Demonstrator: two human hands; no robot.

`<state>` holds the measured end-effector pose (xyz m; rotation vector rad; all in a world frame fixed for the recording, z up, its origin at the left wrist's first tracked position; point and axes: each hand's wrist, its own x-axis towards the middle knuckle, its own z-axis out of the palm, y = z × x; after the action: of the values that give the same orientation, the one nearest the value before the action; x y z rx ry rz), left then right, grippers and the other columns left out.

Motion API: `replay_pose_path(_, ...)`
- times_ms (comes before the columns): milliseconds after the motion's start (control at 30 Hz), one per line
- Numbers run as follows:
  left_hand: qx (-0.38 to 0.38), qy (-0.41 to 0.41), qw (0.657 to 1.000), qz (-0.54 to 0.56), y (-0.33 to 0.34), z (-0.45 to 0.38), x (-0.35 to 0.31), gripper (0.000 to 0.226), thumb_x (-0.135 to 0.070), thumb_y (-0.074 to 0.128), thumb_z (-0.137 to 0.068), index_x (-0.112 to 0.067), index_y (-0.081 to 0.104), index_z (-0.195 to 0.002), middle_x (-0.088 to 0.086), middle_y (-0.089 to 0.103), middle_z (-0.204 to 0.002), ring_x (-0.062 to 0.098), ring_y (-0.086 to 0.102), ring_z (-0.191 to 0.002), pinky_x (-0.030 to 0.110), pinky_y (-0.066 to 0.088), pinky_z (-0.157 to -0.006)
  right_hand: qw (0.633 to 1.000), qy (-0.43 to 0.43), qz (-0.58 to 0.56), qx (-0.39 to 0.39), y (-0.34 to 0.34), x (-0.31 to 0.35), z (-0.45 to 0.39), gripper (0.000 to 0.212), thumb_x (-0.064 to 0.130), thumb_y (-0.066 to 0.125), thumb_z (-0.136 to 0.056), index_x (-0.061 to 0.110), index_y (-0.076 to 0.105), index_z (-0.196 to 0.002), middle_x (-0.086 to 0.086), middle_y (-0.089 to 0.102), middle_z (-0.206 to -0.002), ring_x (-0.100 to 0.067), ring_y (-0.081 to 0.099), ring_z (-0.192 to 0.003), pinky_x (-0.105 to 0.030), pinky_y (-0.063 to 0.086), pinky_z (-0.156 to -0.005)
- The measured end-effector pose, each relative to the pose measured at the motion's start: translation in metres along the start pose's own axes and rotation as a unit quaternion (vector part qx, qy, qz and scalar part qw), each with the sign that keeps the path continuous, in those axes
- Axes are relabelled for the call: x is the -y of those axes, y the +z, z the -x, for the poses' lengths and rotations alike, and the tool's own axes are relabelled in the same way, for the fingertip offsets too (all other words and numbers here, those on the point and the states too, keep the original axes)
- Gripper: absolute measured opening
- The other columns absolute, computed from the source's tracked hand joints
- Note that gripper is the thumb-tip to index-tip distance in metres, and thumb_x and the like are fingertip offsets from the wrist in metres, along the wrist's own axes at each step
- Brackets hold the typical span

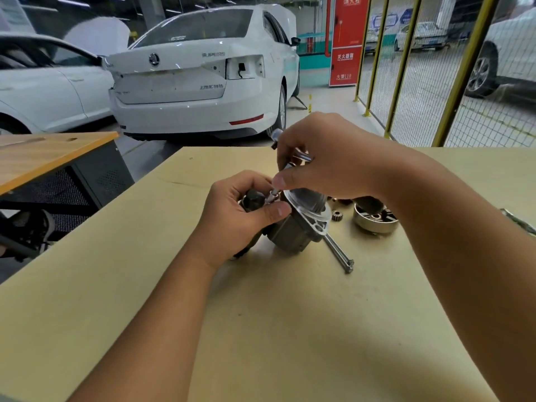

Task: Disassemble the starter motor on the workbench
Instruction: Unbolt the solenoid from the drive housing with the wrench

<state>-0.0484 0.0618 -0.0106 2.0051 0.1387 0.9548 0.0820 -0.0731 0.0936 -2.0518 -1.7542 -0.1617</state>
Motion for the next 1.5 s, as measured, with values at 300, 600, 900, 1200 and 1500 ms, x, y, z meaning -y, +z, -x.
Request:
replay_pose_path(300,0.01,0.003,1.0,0.012,0.0,-0.002,0.002,0.016,-0.011,0.082,-0.084,0.0,0.074,-0.093,0.005,0.073,-0.095,0.016,0.068,-0.089,0.034,0.057,-0.084,0.998,0.042,-0.028,0.026,0.003,-0.007,-0.001,0.058,0.055,0.055,-0.096,0.006,0.064,-0.066,-0.006,0.054,-0.054,-0.007,0.044,-0.046,-0.016,0.034,-0.042)
replay_pose_path(600,0.06,-0.02,0.998,0.023,-0.01,-0.001,0.002,0.018,-0.017,0.066,-0.094,-0.012,0.075,-0.108,0.0,0.073,-0.11,0.024,0.07,-0.105,0.034,0.059,-0.092,0.999,-0.021,-0.03,0.017,-0.003,-0.015,0.003,0.027,0.048,0.071,-0.086,0.022,0.078,-0.088,0.007,0.067,-0.08,-0.008,0.06,-0.077,-0.024,0.044,-0.056)
replay_pose_path(900,0.075,-0.023,0.997,0.028,-0.009,0.001,0.001,0.023,-0.02,0.067,-0.094,-0.014,0.076,-0.115,-0.001,0.073,-0.116,0.021,0.069,-0.113,0.028,0.056,-0.093,0.997,-0.014,-0.069,0.017,0.0,-0.022,0.004,0.033,0.054,0.074,-0.08,0.021,0.074,-0.075,-0.001,0.069,-0.074,-0.014,0.062,-0.071,-0.028,0.049,-0.056)
replay_pose_path(1200,0.069,-0.026,0.997,0.019,-0.013,0.003,0.002,0.015,-0.018,0.072,-0.088,-0.018,0.078,-0.102,-0.007,0.073,-0.118,0.02,0.069,-0.115,0.027,0.055,-0.096,0.996,-0.025,-0.087,-0.013,0.006,-0.025,0.006,0.042,0.059,0.07,-0.079,0.017,0.079,-0.077,-0.007,0.068,-0.07,-0.013,0.056,-0.059,-0.026,0.04,-0.052)
replay_pose_path(1500,0.054,-0.026,0.998,0.01,-0.013,0.003,0.002,0.026,-0.028,0.081,-0.084,-0.017,0.079,-0.107,-0.001,0.075,-0.113,0.025,0.07,-0.111,0.036,0.058,-0.096,0.997,-0.006,-0.069,0.023,0.009,-0.015,0.003,0.047,0.046,0.059,-0.098,0.005,0.069,-0.077,-0.019,0.063,-0.072,-0.018,0.046,-0.056,-0.022,0.032,-0.047)
